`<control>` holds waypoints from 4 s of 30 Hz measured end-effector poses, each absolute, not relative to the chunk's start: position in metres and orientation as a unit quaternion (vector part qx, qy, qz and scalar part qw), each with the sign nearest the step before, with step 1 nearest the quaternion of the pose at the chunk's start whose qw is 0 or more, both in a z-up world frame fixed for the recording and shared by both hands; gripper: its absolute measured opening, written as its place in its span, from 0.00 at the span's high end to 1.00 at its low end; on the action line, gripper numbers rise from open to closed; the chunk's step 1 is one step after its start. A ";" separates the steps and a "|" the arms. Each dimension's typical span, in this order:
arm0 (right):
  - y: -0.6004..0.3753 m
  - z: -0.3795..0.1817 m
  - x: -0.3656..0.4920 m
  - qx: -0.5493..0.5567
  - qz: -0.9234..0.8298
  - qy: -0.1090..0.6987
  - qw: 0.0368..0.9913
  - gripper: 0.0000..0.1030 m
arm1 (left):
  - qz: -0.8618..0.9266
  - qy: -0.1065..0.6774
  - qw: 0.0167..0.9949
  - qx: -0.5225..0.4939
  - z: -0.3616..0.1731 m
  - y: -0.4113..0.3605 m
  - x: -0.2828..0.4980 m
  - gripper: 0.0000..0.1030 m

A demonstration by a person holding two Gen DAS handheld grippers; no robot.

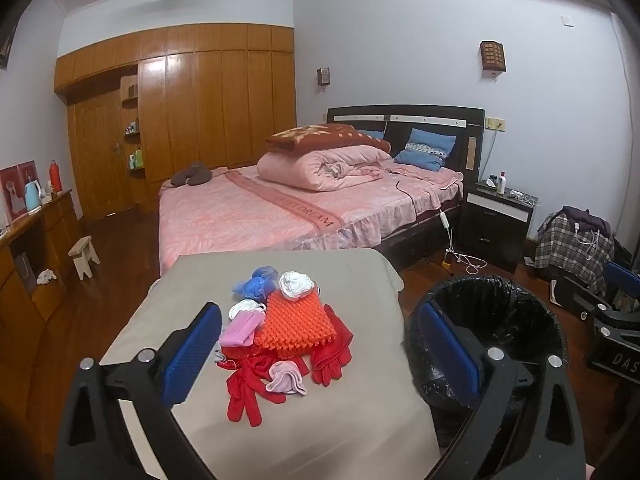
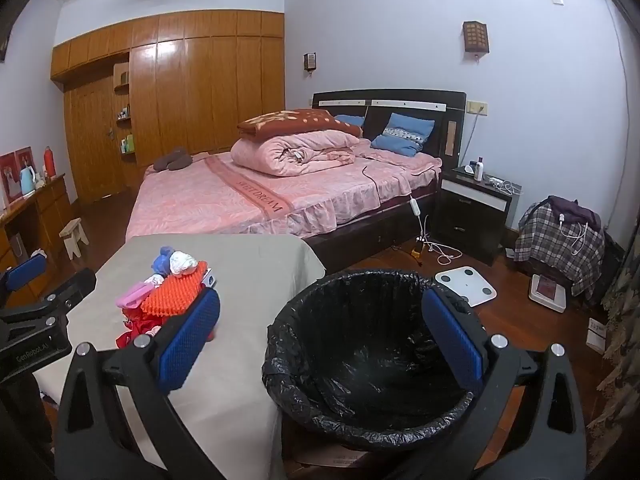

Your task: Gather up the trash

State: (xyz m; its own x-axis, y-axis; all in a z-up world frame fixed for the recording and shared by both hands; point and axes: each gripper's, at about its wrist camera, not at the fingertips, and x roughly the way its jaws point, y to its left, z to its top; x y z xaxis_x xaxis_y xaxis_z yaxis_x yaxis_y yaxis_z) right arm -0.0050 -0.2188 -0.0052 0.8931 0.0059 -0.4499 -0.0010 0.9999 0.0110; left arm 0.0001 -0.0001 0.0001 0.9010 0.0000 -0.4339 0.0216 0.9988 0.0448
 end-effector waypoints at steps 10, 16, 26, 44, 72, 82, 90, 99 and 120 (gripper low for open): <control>-0.218 -0.006 -0.004 0.005 0.001 0.232 0.973 0.05 | -0.006 0.223 0.975 0.023 0.000 0.000 0.000 0.06; -0.218 -0.006 -0.004 0.004 0.001 0.232 0.973 0.05 | -0.006 0.223 0.974 0.022 0.000 0.000 0.000 0.06; -0.218 -0.006 -0.003 0.003 0.000 0.232 0.973 0.05 | -0.006 0.224 0.974 0.022 0.000 0.000 0.000 0.06; -0.218 -0.007 -0.003 0.002 0.001 0.232 0.973 0.05 | -0.006 0.225 0.974 0.022 0.000 0.000 0.001 0.06; -0.211 -0.012 0.009 0.000 0.005 0.236 0.972 0.05 | -0.004 0.228 0.973 0.017 -0.010 0.004 0.003 0.06; -0.190 -0.030 0.041 0.003 0.024 0.238 0.971 0.05 | 0.064 0.230 0.971 0.024 -0.037 0.052 0.024 0.06; -0.155 -0.057 0.083 0.006 0.068 0.252 0.965 0.05 | 0.109 0.246 0.963 0.020 -0.068 0.099 0.046 0.06; -0.108 -0.069 0.153 0.009 0.114 0.254 0.961 0.06 | 0.128 0.244 0.961 0.006 -0.078 0.133 0.093 0.08; -0.012 -0.127 0.259 -0.017 0.201 0.341 0.918 0.34 | 0.139 0.284 0.949 -0.005 -0.112 0.193 0.193 0.15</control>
State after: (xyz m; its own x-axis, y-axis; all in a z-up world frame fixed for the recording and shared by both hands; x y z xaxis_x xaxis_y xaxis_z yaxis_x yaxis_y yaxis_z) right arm 0.2595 -0.0119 -0.1269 0.6866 0.3573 -0.6332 -0.3799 0.9189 0.1066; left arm 0.1929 0.1932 -0.1116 0.7998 0.2615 -0.5403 -0.2672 0.9611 0.0697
